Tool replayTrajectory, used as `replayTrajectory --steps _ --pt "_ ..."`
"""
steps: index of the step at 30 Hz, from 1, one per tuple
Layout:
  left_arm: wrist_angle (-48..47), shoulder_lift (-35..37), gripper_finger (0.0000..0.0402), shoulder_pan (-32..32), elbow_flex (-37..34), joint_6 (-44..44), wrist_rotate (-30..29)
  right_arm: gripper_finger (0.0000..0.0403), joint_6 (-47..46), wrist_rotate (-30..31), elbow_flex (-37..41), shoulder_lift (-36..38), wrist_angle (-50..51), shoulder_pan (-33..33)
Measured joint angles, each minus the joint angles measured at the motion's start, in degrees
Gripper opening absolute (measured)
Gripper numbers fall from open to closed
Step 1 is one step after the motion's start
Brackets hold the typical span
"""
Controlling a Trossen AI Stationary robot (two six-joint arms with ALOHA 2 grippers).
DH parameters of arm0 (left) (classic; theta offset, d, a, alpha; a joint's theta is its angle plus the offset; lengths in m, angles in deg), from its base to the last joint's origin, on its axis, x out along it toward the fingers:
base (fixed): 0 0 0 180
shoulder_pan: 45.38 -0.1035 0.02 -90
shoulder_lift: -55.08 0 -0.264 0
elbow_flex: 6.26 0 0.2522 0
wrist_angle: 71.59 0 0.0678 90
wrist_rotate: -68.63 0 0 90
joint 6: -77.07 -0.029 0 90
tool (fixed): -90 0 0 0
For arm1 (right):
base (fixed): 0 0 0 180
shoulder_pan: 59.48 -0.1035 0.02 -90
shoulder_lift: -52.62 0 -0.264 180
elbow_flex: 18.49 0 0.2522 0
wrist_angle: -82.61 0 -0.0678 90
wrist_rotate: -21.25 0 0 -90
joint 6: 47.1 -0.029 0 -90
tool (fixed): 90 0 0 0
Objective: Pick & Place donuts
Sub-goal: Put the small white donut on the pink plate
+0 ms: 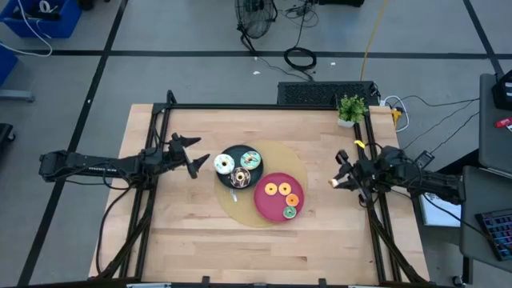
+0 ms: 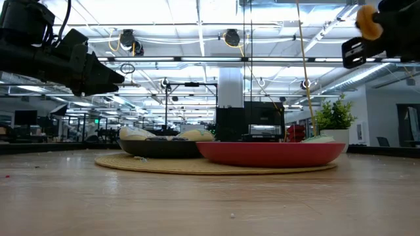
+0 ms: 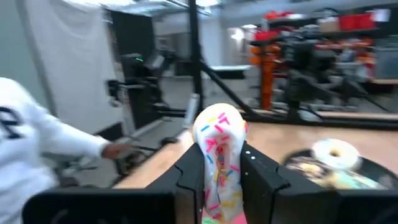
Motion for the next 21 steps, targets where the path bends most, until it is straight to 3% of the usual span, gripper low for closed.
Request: replayTrajectory --steps 4,14,21 --pt "0.0 0.0 0.0381 0.0 0.0 0.0 0.0 0.0064 -3.7 -3.5 0.7 0.0 -3.4 0.0" --pt "0.0 0.0 0.0381 0.0 0.0 0.0 0.0 0.0062 -12.3 -3.4 5.3 0.1 -16.0 0.0" --pt "0.0 0.0 0.0381 0.0 0.0 0.0 0.0 0.0062 -11.8 0.4 6.5 0.0 -17.3 0.0"
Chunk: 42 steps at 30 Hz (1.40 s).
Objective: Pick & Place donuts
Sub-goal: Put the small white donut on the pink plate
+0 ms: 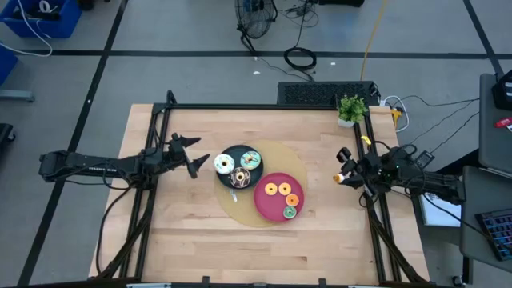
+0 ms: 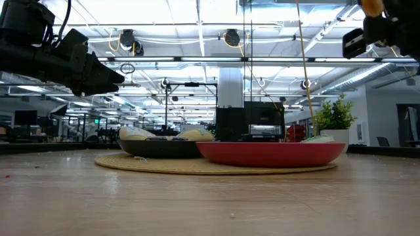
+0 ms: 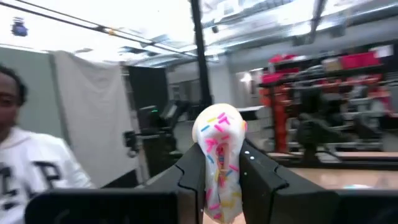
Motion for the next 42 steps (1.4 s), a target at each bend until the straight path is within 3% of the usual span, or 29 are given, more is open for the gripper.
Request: replayTrajectory --steps 4,14,17,24,30,42 --pt "0.0 0.0 0.0381 0.0 0.0 0.0 0.0 0.0060 3.4 7.4 0.1 -0.1 2.3 0.0" --pt "0.0 0.0 0.0381 0.0 0.0 0.0 0.0 0.0059 6.8 34.9 0.1 -0.1 12.5 0.0" --pt "0.0 0.0 0.0381 0.0 0.0 0.0 0.0 0.0059 6.1 39.7 0.1 -0.1 14.2 0.0" --pt "0.0 0.0 0.0381 0.0 0.0 0.0 0.0 0.0059 6.3 39.4 0.2 -1.4 19.6 0.0" --pt "0.0 0.0 0.0381 0.0 0.0 0.0 0.0 0.0059 6.7 35.3 0.2 -5.6 20.0 0.0" --pt "0.0 0.0 0.0381 0.0 0.0 0.0 0.0 0.0059 9.1 33.8 0.2 -11.9 18.8 0.0"
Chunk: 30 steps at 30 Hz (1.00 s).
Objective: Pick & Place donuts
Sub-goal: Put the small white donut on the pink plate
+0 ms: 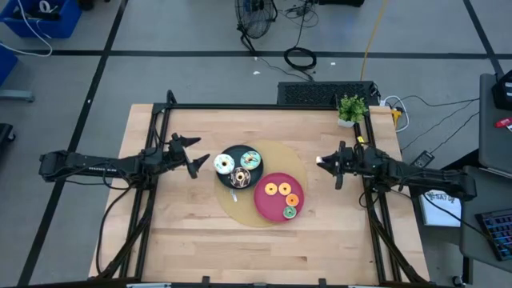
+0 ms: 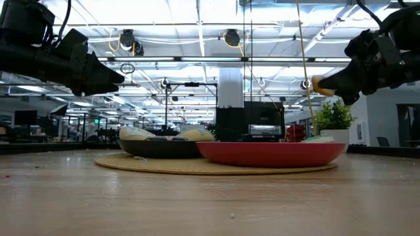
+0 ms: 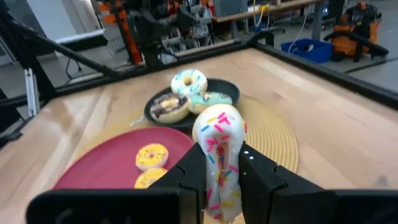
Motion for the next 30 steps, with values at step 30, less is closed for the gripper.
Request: replayTrajectory --steps 30 --pt "0.0 0.0 0.0381 0.0 0.0 0.0 0.0 0.0059 -0.7 -6.4 -0.1 -1.3 -7.7 -2.6"
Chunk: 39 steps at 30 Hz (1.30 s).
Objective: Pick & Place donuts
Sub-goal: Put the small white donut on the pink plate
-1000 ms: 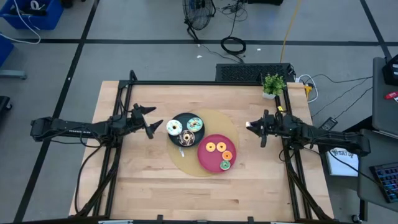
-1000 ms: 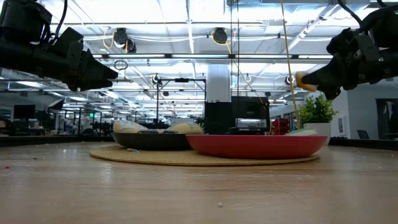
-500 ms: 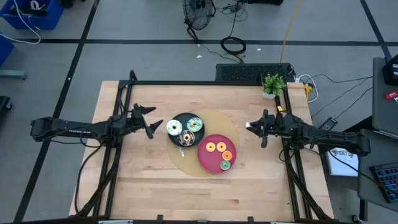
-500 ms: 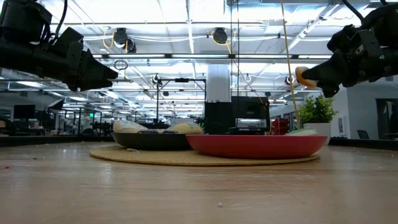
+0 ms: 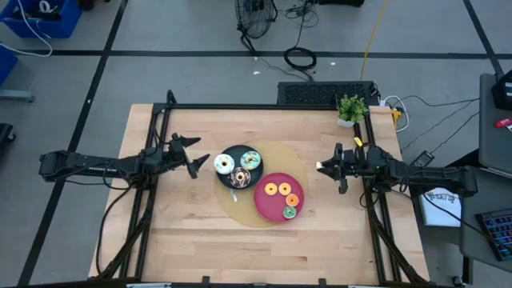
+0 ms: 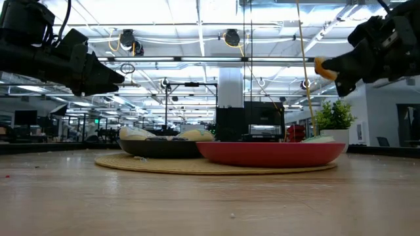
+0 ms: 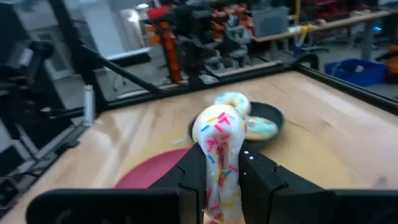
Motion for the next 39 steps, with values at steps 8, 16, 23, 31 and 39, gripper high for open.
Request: replayTrajectory --steps 8,16,23,31,39 --pt "0.0 0.0 0.0381 0.0 0.0 0.0 0.0 0.0059 -1.3 2.9 -4.9 -9.4 -0.5 -6.8" --pt "0.0 0.0 0.0381 0.0 0.0 0.0 0.0 0.0059 0.6 8.3 -15.0 -25.2 -1.2 -14.3" --pt "0.0 0.0 0.0381 0.0 0.0 0.0 0.0 0.0059 3.7 11.2 -24.8 -40.7 -1.0 -20.4" --pt "0.0 0.0 0.0381 0.0 0.0 0.0 0.0 0.0059 3.1 11.1 -37.4 -55.8 1.4 -23.9" --pt "0.0 0.0 0.0381 0.0 0.0 0.0 0.0 0.0059 4.0 10.9 -44.5 -66.8 2.5 -25.1"
